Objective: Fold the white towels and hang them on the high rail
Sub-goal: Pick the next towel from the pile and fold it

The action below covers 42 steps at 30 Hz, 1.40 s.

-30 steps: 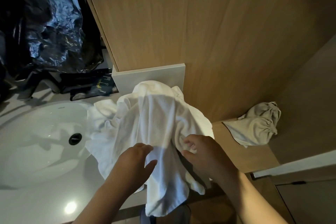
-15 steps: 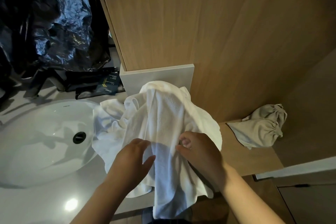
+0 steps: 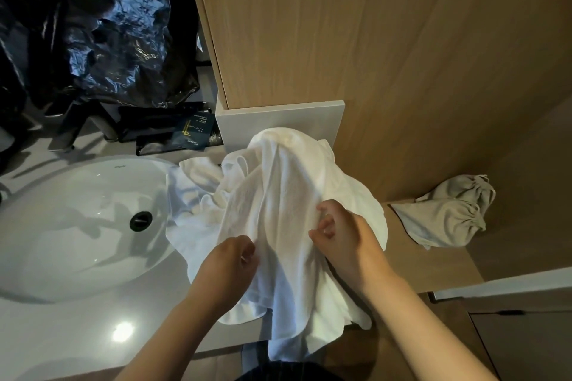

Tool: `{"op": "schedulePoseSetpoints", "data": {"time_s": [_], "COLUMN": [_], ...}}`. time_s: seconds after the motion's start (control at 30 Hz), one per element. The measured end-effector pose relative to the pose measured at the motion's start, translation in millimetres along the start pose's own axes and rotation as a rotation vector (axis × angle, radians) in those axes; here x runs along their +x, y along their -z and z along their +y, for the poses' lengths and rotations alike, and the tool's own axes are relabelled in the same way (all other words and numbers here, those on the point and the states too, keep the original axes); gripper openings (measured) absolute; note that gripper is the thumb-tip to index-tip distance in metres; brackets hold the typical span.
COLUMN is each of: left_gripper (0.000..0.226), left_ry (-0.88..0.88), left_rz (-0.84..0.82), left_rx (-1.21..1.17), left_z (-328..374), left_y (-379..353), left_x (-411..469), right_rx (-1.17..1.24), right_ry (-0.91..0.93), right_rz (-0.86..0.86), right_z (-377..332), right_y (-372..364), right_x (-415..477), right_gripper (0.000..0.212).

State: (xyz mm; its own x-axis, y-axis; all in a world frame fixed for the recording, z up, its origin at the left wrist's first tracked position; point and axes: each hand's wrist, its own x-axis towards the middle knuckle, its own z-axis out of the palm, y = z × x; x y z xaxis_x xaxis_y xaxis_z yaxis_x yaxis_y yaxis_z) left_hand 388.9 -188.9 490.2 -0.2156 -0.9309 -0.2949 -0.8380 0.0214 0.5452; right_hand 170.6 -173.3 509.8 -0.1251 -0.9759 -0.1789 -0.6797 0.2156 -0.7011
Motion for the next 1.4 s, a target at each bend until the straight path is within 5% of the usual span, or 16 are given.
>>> {"op": "schedulePoseSetpoints", "data": {"time_s": [0.23,0.47,0.67,1.03,1.27,1.4], "left_gripper": [0.010,0.013,0.014,0.013,0.016,0.015], "left_ry": [0.022,-0.028,-0.104,-0.239,-0.336,-0.383], "left_rz": [0.125,0.144,0.213,0.601,0.800,0.867], "left_rx": [-0.191,-0.307,-0.267,-0.235,-0.272,-0.238], "left_z": [-1,5,-1,9,39,55], "left_y": [18,50,83,117,182,213], "left_x": [-17,-29,-43,-37,-6,1], "right_rx": [-0.035,-0.211,-0.428,-0.449,-0.308,-0.068], "right_ry": [0.198,0.534,0.497,0.620,0.873,0.939], "right_rz": [-0.002,-0.141,-0.375,-0.033,0.377,0.440], "right_z": [-23,-56,-76,-111,-175,-209], "right_y": [11,0,5,68,122,144], "right_x": [8,33,59,87,84,80], "right_gripper": [0.023,0.040,0.019,0.039,0.043,0.039]}}
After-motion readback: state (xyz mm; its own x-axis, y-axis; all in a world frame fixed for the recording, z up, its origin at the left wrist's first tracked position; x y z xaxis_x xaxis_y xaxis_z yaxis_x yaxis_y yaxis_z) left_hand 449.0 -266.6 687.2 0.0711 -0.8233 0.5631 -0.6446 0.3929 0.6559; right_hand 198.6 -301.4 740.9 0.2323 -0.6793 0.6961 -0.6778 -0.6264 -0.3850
